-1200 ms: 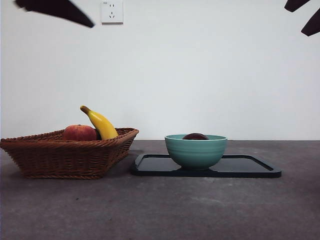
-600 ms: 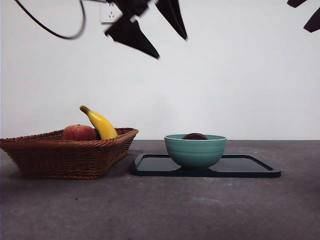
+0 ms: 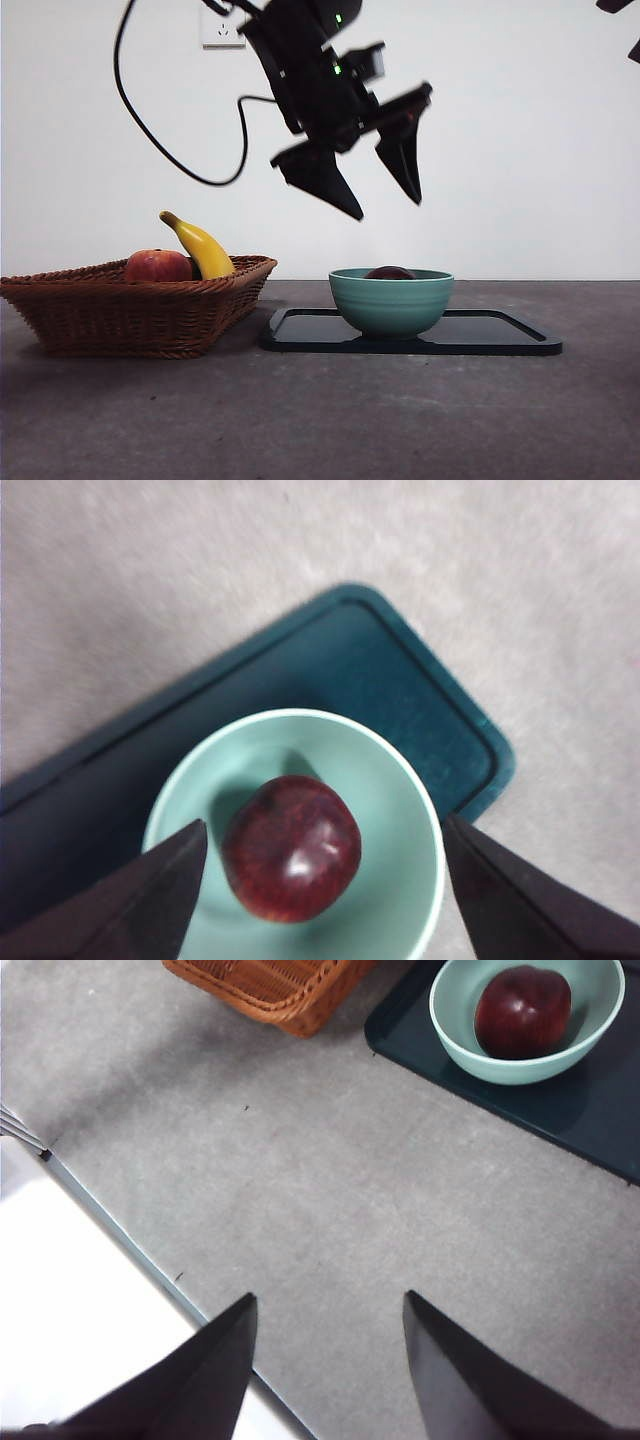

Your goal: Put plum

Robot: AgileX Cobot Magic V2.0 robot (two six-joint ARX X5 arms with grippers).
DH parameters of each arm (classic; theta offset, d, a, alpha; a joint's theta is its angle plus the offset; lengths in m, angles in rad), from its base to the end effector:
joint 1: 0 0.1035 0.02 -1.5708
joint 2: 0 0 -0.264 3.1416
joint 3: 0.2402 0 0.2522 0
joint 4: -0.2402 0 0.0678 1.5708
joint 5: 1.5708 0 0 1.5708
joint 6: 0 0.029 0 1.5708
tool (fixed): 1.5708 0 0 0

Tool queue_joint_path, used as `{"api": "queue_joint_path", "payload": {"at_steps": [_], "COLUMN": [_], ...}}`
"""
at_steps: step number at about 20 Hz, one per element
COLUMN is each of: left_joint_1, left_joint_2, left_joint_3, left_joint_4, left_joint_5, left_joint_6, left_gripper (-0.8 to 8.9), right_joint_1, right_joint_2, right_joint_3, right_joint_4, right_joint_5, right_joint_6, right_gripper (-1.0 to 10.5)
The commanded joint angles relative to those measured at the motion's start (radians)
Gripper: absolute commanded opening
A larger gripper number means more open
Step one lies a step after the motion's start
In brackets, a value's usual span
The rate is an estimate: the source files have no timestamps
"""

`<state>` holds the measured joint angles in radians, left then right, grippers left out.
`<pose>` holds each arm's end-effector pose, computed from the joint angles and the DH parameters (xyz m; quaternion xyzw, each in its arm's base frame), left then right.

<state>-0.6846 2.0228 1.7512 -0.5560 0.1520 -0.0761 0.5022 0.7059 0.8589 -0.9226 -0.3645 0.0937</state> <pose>0.3479 -0.2896 0.2620 0.0739 0.4018 -0.3569 0.8401 0.1004 0.0669 0.3054 0.0136 0.3923 0.3712 0.8415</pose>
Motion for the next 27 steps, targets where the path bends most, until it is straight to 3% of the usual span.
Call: {"api": "queue_joint_path", "payload": {"at_steps": [1,12,27], "left_joint_1": [-0.016,-0.031,-0.040], "left_joint_2": [0.054,0.097,0.157], "left_joint_3": [0.030,0.030,0.030], "left_joint_4": [0.020,0.031,0.028], "left_joint_5": [-0.006,-0.055,-0.056], "left_joint_6": [0.020,0.089,0.091], "left_gripper": [3.74,3.74,3.74], "right_joint_1": [0.006,0.006,0.006], "right_joint_2": [0.002,0.002,0.002], "right_joint_3": [0.003,0.003,0.003], "right_joint_4": [-0.002,-0.003,-0.001], "right_joint_5": [-0.003,-0.003,-0.003], "right_joint_6": [-0.004,-0.004,-0.004], "right_gripper": [2.3,2.3,2.3]}}
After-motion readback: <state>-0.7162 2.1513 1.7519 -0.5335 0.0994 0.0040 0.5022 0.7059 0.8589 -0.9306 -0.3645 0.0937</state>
